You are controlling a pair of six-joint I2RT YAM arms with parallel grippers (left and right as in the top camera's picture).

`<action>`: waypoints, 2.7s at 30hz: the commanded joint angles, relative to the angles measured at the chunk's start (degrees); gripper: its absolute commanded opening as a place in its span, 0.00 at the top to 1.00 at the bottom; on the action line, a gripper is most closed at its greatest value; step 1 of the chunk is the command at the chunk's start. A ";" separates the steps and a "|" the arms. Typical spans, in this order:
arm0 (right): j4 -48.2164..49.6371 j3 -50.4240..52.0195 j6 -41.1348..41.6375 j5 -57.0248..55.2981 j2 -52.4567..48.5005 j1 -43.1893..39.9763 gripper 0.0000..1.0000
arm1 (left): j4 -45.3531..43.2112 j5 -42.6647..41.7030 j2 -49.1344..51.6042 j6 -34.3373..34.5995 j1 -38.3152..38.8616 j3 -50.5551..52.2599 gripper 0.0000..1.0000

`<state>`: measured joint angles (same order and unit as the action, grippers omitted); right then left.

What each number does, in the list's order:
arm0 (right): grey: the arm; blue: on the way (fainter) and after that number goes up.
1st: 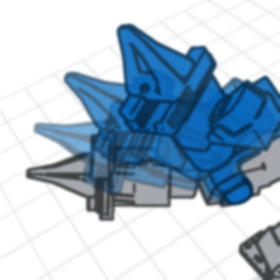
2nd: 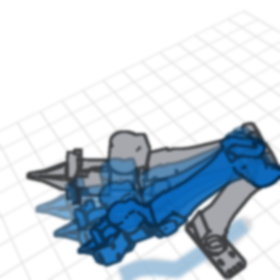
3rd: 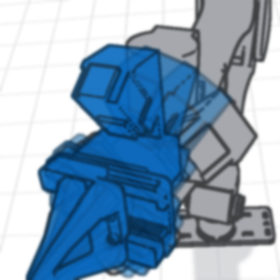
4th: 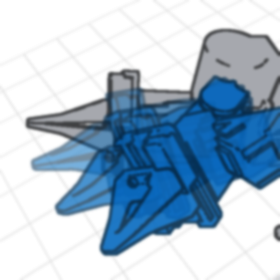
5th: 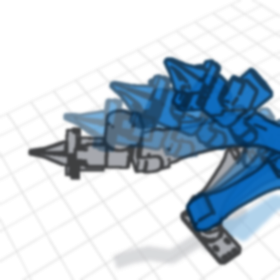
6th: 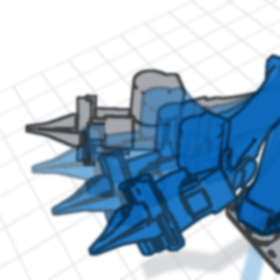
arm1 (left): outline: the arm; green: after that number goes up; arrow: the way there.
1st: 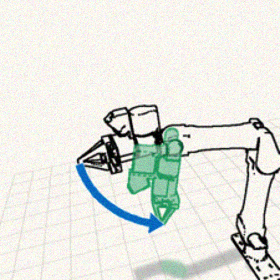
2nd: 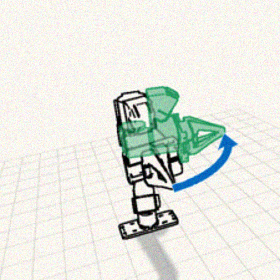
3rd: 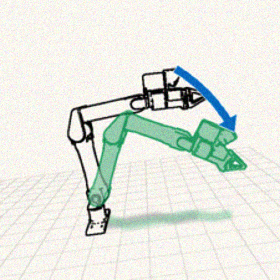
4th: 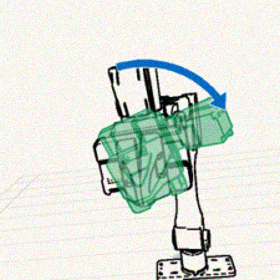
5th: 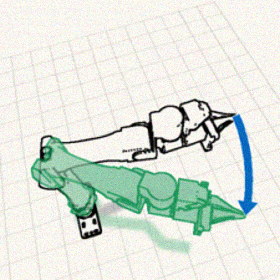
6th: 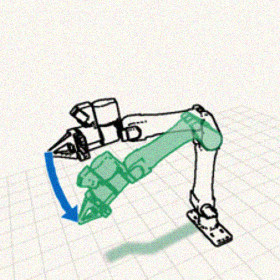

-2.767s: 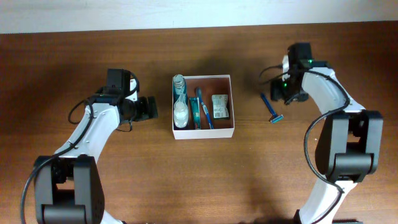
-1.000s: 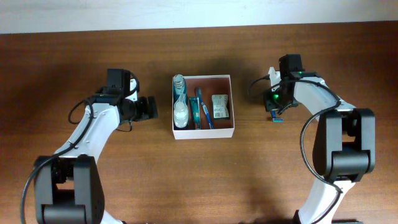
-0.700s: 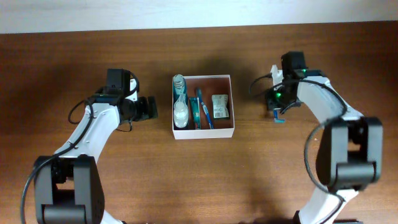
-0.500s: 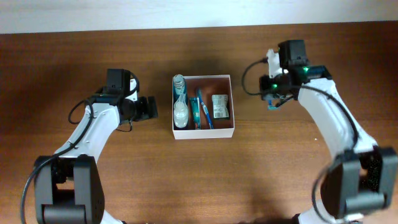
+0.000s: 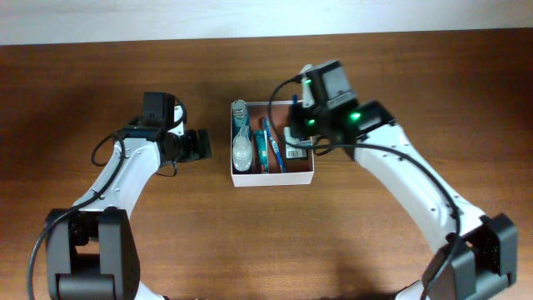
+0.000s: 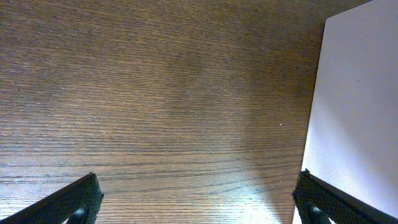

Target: Pack container

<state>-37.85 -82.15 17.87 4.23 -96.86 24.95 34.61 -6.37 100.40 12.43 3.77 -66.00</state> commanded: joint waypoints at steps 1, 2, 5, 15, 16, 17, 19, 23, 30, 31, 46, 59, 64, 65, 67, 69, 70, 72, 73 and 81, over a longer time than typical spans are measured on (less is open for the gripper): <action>2.16 -0.37 2.49 -3.26 -3.13 3.15 0.96 | -0.09 0.22 -0.07 0.11 -0.15 -0.35 0.01; 2.49 -0.37 2.71 -3.65 -3.78 3.61 0.96 | -0.09 0.22 -0.07 0.11 -0.13 -0.35 0.01; 2.84 -0.37 4.13 -5.20 -5.70 4.09 0.96 | -0.09 0.22 -0.07 0.11 -0.15 -0.35 0.01; 4.94 -0.37 4.37 -4.90 -11.37 3.91 0.96 | -0.09 0.22 -0.07 0.11 -0.15 -0.35 0.01; 4.94 -0.37 5.22 -4.94 -11.65 3.91 0.96 | -0.09 0.22 -0.07 0.11 -0.15 -0.35 0.01; 5.01 -0.37 5.22 -4.90 -12.26 3.93 0.96 | -0.09 0.22 -0.07 0.11 -0.15 -0.35 0.01; 4.94 -0.35 5.18 -4.92 -12.87 3.91 0.96 | -0.09 0.22 -0.07 0.11 -0.15 -0.35 0.01; 4.96 -0.35 5.16 -4.92 -13.14 3.91 0.96 | -0.09 0.22 -0.07 0.11 -0.15 -0.35 0.01; 4.24 -0.37 5.16 -4.92 -13.14 3.91 0.95 | -0.09 0.22 -0.07 0.11 -0.15 -0.35 0.01; 4.02 -0.37 5.16 -4.92 -13.14 3.91 0.85 | -0.09 0.22 -0.07 0.11 -0.15 -0.35 0.01; -7.39 -11.10 0.37 -4.94 -3.87 -1.27 0.39 | -0.09 0.22 -0.07 0.11 -0.15 -0.35 0.01; -24.20 -13.66 -1.14 -5.18 22.99 -6.69 0.24 | -0.09 0.22 -0.07 0.11 -0.13 -0.35 0.01; -30.95 -13.66 -1.11 -5.07 33.42 -6.69 0.09 | -0.09 0.22 -0.07 0.11 -0.15 -0.37 0.01; -32.04 -13.66 -1.09 -4.92 35.28 -6.69 0.01 | -0.09 0.22 -0.07 0.11 -0.15 -0.37 0.00; -33.86 -13.66 -1.09 -4.92 38.73 -6.69 0.01 | -0.09 0.22 -0.07 0.13 -0.13 -0.35 0.01; -34.95 -13.66 -1.09 -4.92 41.38 -6.69 0.01 | -0.09 0.22 -0.07 0.11 -0.15 -0.35 0.01; -35.91 -13.66 -1.09 -4.92 42.99 -6.69 0.01 | -0.09 0.22 -0.07 0.11 -0.15 -0.35 0.01; -37.40 -13.66 -1.09 -4.92 45.16 -6.69 0.01 | -0.09 0.22 -0.07 0.11 -0.15 -0.35 0.01; -38.10 -13.66 -1.11 -4.94 46.14 -6.69 0.01 | -0.09 0.22 -0.07 0.11 -0.15 -0.37 0.00; -39.89 -13.66 -1.11 -7.91 48.17 -6.69 0.01 | -0.09 0.22 -0.07 0.11 -0.13 -0.35 0.01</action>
<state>-77.80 -95.46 17.08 -1.37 -48.58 18.35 34.59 -6.37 100.40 12.43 3.77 -66.00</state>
